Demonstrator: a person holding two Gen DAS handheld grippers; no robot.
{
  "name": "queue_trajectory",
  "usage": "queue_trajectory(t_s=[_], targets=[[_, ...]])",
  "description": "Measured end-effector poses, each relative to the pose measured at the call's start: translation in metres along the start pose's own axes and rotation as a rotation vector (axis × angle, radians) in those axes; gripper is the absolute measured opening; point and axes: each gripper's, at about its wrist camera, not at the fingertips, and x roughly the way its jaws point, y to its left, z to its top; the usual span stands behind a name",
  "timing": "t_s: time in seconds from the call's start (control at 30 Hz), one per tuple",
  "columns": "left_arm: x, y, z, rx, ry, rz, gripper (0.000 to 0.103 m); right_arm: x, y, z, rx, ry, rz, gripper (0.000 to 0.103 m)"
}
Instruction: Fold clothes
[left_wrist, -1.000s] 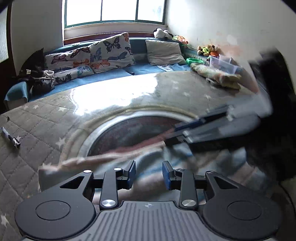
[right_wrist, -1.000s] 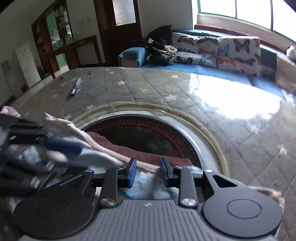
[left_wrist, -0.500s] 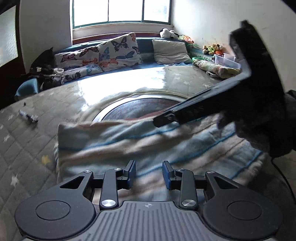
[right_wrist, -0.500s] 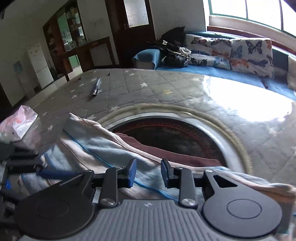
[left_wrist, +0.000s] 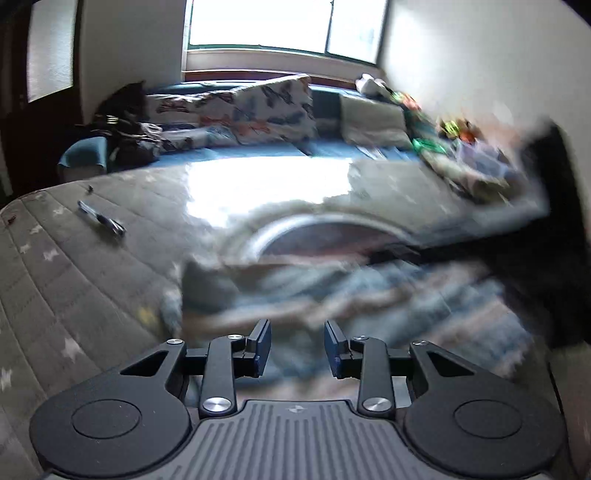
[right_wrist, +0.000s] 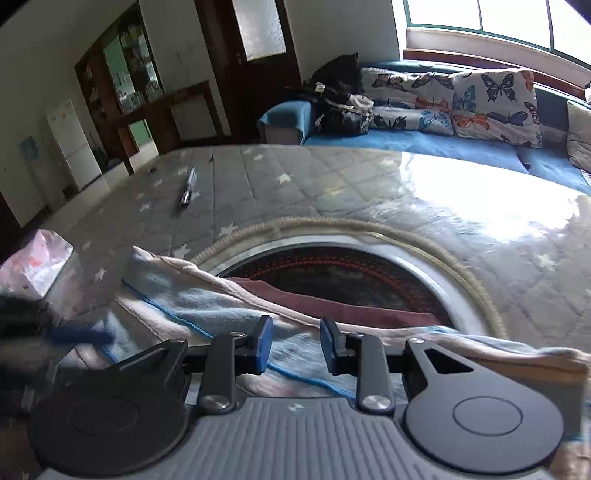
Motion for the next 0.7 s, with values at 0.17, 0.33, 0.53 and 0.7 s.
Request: queue_trajectory(t_s=[0.17,0.33,0.53,0.7], targets=[[0.027,0.026,0.017,-0.057,0.036,0.026,0.034,-0.032,-0.039,-0.011,0.066,-0.028,-0.065,0.028],[0.044,0.047,0.015,-0.096,0.071,0.040,0.033,-0.050,-0.080,-0.023,0.125,-0.037,-0.138,0.029],[0.042,0.047,0.013,-0.077,0.067,0.048,0.032,-0.047,-0.114,-0.029,0.198,-0.038,-0.182,0.016],[0.044,0.044,0.015,-0.062,0.065,0.063,0.032,-0.046,-0.108,-0.026,0.137,-0.051,-0.196,0.017]])
